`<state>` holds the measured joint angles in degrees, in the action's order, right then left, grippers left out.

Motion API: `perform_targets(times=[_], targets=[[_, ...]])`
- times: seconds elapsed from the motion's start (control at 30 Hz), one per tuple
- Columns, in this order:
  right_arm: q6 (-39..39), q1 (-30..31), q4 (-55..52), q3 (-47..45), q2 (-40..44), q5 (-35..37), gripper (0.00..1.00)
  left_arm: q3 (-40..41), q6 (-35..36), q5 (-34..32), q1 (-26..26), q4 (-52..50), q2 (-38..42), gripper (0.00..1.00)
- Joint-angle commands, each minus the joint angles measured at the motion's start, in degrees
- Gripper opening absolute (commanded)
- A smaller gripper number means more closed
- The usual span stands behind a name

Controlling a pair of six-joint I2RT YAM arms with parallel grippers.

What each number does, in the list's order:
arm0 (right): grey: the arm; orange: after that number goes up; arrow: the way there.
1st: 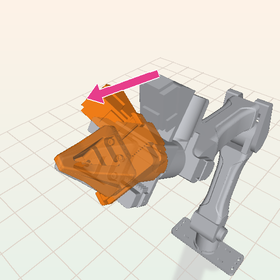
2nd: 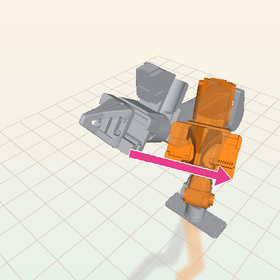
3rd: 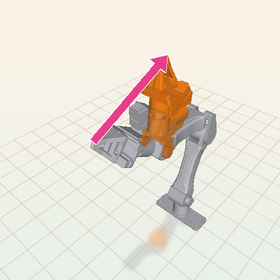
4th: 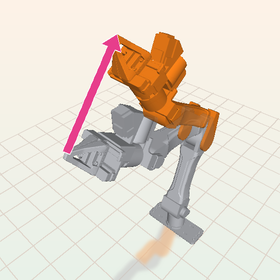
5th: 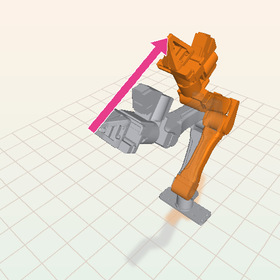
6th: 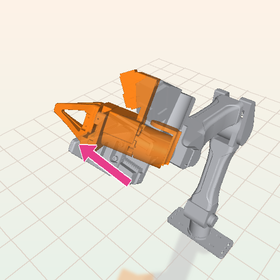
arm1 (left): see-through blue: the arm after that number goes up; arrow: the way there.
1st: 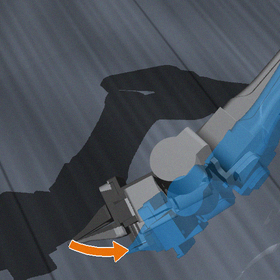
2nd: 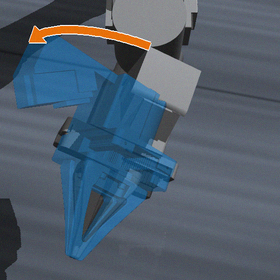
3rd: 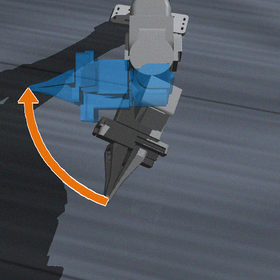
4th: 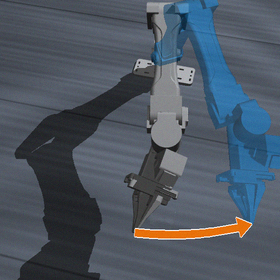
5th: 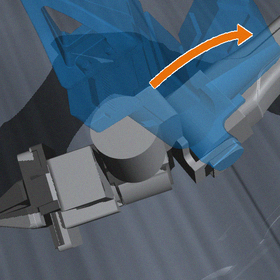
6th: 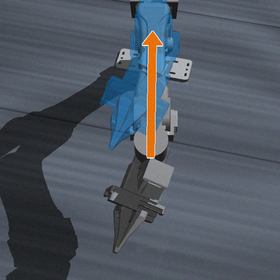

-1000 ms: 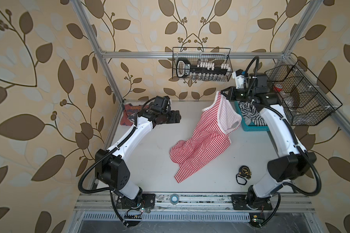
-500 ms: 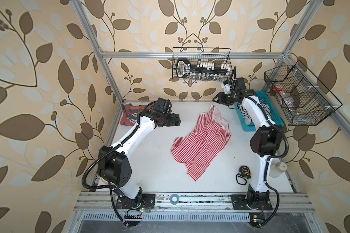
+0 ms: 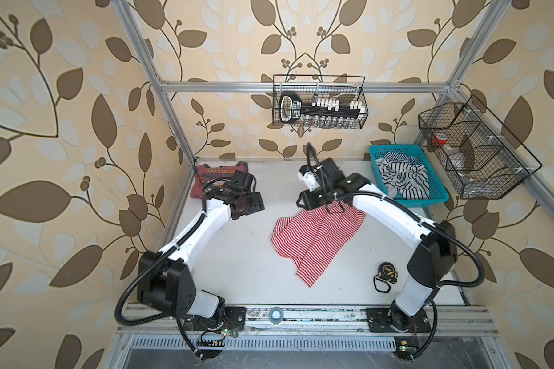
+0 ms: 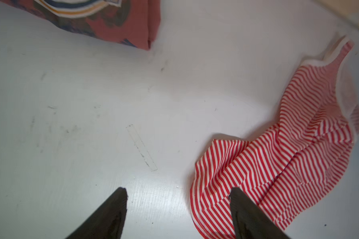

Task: Fold and stack tank tops
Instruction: Turn over the tank top at the center of the table.

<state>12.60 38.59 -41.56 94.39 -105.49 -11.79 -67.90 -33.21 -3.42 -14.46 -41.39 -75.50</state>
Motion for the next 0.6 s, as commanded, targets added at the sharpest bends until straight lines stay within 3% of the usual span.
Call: perform_targets(times=[0.0,0.2,0.57], targets=[[0.78,3.98,-2.35,5.84,-7.98,0.25,0.46,3.5,-5.49,-4.59,2.26,1.96,7.97,0.77],[-0.47,9.1,-10.61,17.43,-20.28,1.95,0.51,6.74,-5.74,-5.98,4.83,0.62,13.51,0.77],[0.04,9.84,-10.01,18.09,-27.04,2.11,0.54,7.78,-4.91,-4.79,5.14,0.87,14.18,0.78]])
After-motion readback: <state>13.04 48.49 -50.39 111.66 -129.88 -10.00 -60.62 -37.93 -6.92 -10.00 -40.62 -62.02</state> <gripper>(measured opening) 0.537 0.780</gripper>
